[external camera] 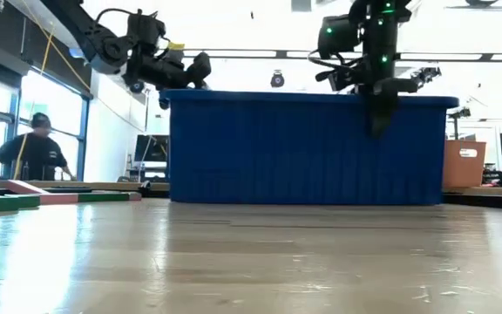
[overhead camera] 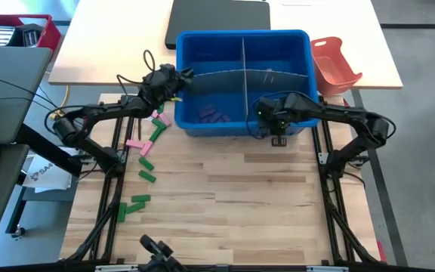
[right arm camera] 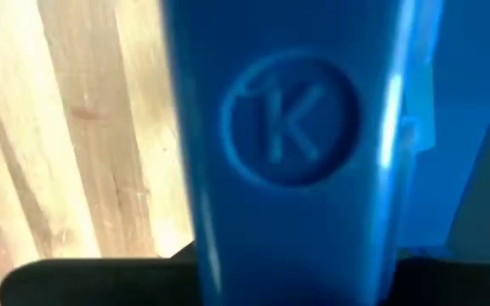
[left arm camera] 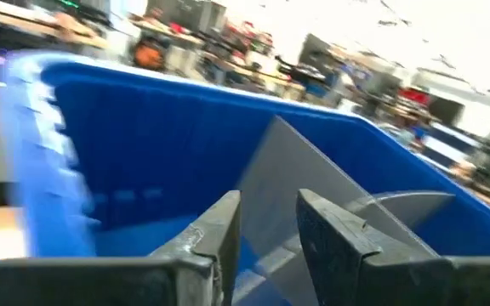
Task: Sort blocks
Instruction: Adjust the blue bin, then put the pink block into the blue bin with the other pink block
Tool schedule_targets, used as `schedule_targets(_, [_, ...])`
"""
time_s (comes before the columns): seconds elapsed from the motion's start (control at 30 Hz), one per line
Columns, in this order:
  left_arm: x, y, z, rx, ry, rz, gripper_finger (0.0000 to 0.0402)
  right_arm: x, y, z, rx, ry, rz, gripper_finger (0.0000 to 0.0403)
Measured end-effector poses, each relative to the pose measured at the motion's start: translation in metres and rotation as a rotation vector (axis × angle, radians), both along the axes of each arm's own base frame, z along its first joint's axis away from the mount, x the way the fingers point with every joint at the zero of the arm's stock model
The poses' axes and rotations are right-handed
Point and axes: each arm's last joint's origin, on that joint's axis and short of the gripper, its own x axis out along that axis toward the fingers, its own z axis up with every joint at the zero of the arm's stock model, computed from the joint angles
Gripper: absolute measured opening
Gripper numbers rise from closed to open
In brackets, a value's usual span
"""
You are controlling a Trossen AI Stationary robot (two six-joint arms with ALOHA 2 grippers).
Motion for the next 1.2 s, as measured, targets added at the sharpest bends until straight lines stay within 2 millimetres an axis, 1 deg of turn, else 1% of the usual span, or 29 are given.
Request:
schedule_targets(0.1, [0.004,-0.003,0.0,-0.004,0.017,-0.028,0.0098,-0.003,-0.002,-0.002,0.024,0.003,-0.013,0.0074])
schedule_targets(0.2, [0.004,-0.009,0.005,-0.002,0.013,-0.045,0.0094,-0.002,0.0,-0.001,0.033,-0.01,-0.026,0.0084])
schedule_targets(0.27, [0.003,-0.015,0.014,0.009,0.006,-0.06,0.0093,-0.002,0.0,0.0,0.028,-0.023,-0.046,0.0092])
schedule_targets(0.37, [-0.002,-0.029,0.035,0.053,0.035,-0.1,0.0093,-0.005,0.001,0.004,0.027,-0.053,-0.069,0.0115])
schedule_targets(0.47, [-0.011,-0.048,0.054,0.067,0.127,-0.133,0.0093,-0.01,0.003,0.01,0.031,-0.081,-0.074,0.0148])
schedule_targets(0.57, [-0.026,-0.072,0.071,0.063,0.186,-0.178,0.0093,-0.019,0.008,0.026,0.005,-0.143,-0.061,0.0181])
schedule_targets(0.63, [-0.037,-0.089,0.078,0.042,0.218,-0.211,0.0093,-0.026,0.011,0.037,-0.021,-0.198,-0.062,0.0196])
schedule_targets(0.73, [-0.054,-0.111,0.082,0.0,0.277,-0.257,0.0093,-0.037,0.016,0.057,-0.08,-0.32,-0.081,0.0203])
schedule_targets(0.83, [-0.068,-0.129,0.08,-0.059,0.348,-0.277,0.0093,-0.051,0.023,0.08,-0.132,-0.478,-0.099,0.0204])
schedule_targets(0.93, [-0.077,-0.141,0.068,-0.165,0.462,-0.266,0.0093,-0.061,0.035,0.106,-0.214,-0.683,-0.119,0.0204])
schedule_targets(1.0, [-0.081,-0.147,0.057,-0.25,0.548,-0.223,0.0093,-0.068,0.048,0.12,-0.241,-0.795,-0.112,0.0204])
schedule_targets(1.07, [-0.083,-0.151,0.043,-0.314,0.614,-0.173,0.0093,-0.07,0.064,0.131,-0.251,-0.907,-0.071,0.0204])
schedule_targets(1.2, [-0.086,-0.158,0.008,-0.419,0.665,-0.088,0.0093,-0.068,0.094,0.143,-0.247,-1.036,-0.012,0.0204])
